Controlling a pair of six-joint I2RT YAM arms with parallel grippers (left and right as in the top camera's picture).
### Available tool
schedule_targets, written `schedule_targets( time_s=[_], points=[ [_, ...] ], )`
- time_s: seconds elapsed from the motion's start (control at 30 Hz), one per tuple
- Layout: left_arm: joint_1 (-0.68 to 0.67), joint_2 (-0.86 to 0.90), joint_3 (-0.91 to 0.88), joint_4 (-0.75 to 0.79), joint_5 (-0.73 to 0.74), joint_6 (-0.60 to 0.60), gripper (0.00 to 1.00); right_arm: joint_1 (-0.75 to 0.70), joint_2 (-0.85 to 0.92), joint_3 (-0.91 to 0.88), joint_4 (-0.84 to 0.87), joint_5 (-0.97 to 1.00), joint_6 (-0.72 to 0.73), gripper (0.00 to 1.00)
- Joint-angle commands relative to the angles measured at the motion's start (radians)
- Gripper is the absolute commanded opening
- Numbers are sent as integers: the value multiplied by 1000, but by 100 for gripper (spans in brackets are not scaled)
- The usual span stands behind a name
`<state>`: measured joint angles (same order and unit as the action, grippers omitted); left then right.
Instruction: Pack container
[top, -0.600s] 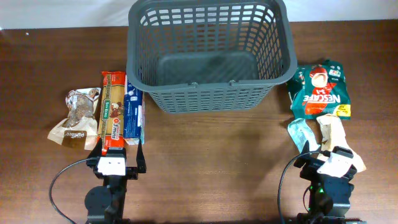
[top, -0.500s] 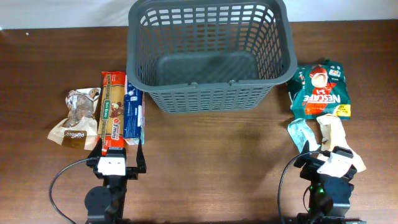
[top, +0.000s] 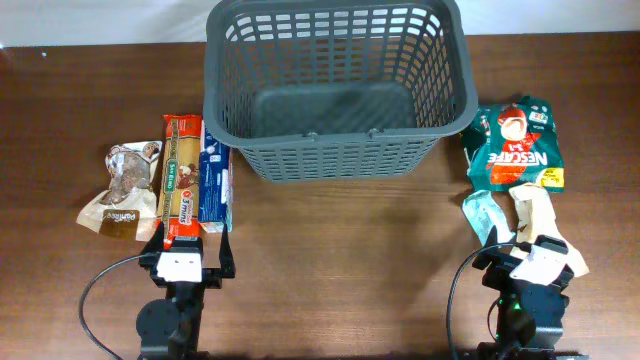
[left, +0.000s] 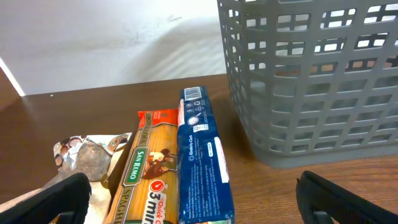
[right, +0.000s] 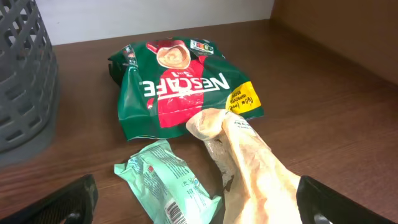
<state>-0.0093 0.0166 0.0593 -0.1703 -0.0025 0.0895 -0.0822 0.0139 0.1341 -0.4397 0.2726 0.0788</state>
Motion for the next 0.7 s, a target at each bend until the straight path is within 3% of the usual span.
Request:
schedule_targets(
  time_s=[0.0,0.37,0.47,0.67],
  points=[
    [-1,-11,-11,5,14,13,99,3,-10,-7,-1,17,5,99],
    [-1,-11,-11,5,14,13,99,3,-10,-7,-1,8,8,99],
    [-1,-11,-11,5,14,13,99,3,-10,3,10,-77,19,99],
    [-1,-11,-11,5,14,13,99,2,120,206,-49,-95,23,99]
  ],
)
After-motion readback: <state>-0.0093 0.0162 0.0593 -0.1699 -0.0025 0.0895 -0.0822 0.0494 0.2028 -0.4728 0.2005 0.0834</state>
